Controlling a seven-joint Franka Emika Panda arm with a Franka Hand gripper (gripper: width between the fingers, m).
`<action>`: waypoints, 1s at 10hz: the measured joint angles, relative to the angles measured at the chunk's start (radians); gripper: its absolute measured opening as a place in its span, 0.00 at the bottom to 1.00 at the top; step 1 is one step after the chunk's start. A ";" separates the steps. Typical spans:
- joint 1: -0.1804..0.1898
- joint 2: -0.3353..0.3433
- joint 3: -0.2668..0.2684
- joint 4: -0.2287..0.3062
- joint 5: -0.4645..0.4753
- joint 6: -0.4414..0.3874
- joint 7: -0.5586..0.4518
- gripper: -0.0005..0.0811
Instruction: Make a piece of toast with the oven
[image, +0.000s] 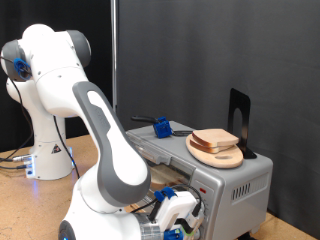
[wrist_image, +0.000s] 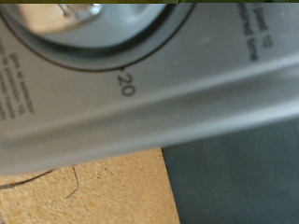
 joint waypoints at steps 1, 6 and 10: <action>-0.003 0.000 0.001 -0.003 0.007 -0.001 -0.022 0.47; -0.021 0.000 -0.001 -0.030 0.007 -0.017 -0.073 0.84; -0.109 -0.024 0.014 -0.024 0.012 -0.264 -0.135 0.84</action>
